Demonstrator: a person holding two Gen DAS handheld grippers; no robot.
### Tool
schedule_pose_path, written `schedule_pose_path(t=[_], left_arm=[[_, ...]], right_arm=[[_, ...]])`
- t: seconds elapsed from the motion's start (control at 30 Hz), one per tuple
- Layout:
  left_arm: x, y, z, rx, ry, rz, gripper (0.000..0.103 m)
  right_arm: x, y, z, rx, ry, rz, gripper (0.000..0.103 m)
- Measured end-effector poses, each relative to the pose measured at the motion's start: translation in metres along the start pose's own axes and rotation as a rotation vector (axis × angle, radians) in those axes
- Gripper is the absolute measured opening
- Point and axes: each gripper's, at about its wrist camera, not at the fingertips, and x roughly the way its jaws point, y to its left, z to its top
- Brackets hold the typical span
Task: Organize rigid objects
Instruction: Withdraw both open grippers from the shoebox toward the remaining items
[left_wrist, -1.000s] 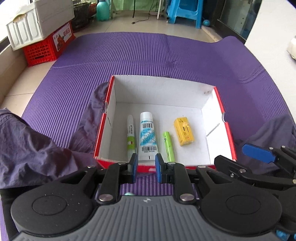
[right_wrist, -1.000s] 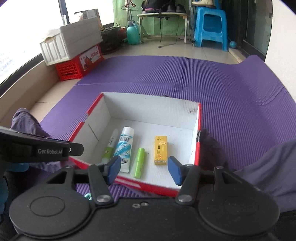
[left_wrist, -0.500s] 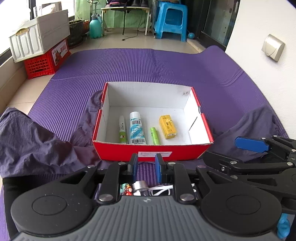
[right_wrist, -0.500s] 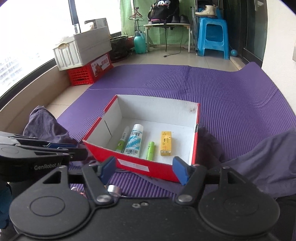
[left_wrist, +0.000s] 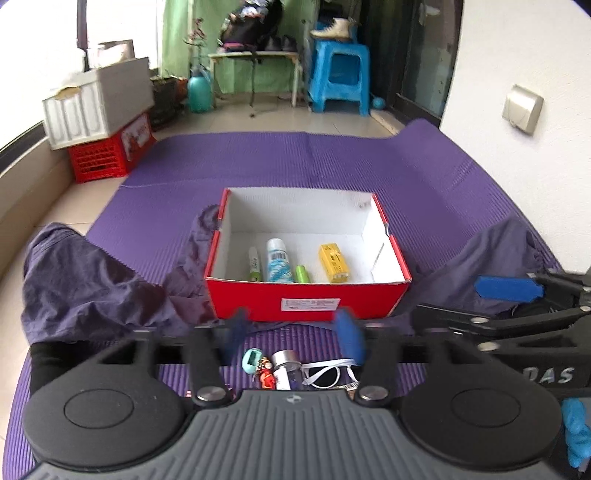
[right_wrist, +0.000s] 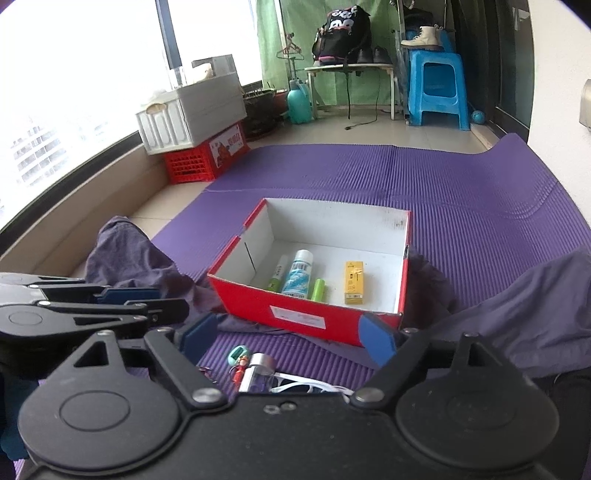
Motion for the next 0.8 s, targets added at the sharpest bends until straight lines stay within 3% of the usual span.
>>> schedule_pose_path(t=[0.13, 0.43, 0.57, 0.8], left_arm=[[-0.015, 0.010, -0.012, -0.026, -0.030, 0.004, 0.076], [-0.026, 0.022, -0.039, -0.054, -0.028, 0.023, 0.086], [-0.025, 0.029, -0.051, -0.074, -0.041, 0.037, 0.103], [-0.010, 0.042, -0.074, -0.112, -0.019, 0.048, 0.103]], right_arm=[[-0.015, -0.006, -0.010, 0.046, -0.008, 0.025, 0.089], [-0.034, 0.003, -0.036, 0.004, -0.047, 0.042, 0.101], [-0.034, 0.005, -0.048, -0.012, -0.050, 0.054, 0.103], [-0.018, 0.003, -0.073, 0.009, 0.016, 0.046, 0.103]])
